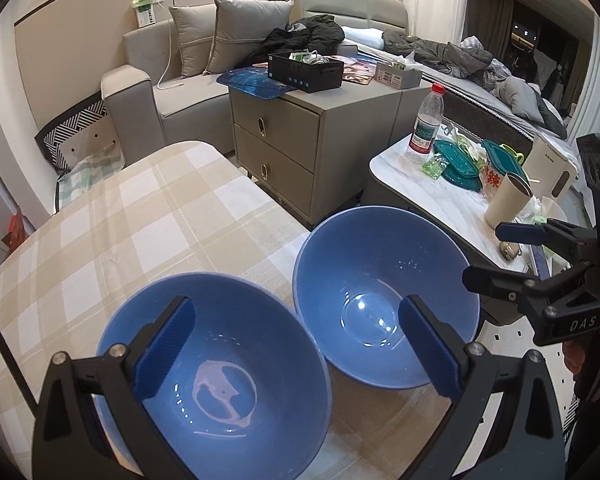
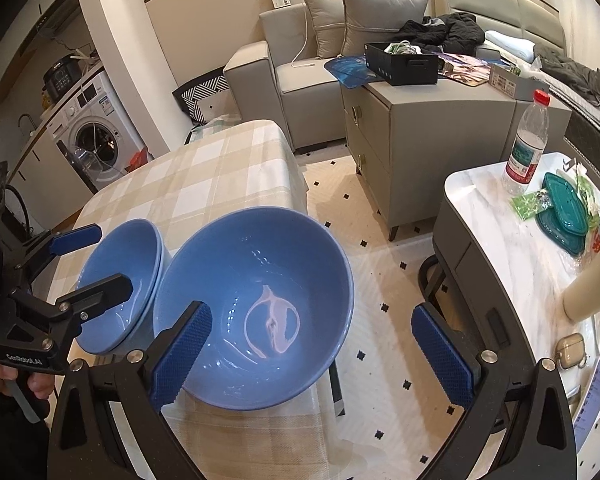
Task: Organize plates and bowls
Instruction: 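Pull both open grippers back and move them toward another blue bowl, then position both open grippers around the rim of the next blue bowl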
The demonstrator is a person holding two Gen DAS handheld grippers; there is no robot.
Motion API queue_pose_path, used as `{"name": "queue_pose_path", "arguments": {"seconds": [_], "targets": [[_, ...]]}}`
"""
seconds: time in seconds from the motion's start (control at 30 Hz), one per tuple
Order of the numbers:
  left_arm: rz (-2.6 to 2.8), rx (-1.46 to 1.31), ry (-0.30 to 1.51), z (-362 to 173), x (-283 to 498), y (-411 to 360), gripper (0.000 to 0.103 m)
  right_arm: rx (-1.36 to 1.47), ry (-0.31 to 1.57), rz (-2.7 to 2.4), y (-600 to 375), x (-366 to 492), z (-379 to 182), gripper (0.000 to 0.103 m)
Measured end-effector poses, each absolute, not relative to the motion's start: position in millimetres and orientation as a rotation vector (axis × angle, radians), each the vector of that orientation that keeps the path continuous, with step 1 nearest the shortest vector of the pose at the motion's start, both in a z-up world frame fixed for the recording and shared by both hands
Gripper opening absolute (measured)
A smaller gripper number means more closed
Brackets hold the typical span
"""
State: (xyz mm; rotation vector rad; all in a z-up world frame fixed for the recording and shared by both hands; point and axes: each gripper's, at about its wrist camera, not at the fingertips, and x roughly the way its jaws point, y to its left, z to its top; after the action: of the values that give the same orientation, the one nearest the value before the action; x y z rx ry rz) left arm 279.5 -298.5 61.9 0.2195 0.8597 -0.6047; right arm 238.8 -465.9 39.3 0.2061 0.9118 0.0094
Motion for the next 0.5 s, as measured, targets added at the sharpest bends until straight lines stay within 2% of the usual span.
{"name": "queue_pose_path", "arguments": {"seconds": [0.5], "targets": [[-0.632,0.268,0.904,45,303,-327,0.099,0.234,0.962,-0.025,-471,237,21,0.102]]}}
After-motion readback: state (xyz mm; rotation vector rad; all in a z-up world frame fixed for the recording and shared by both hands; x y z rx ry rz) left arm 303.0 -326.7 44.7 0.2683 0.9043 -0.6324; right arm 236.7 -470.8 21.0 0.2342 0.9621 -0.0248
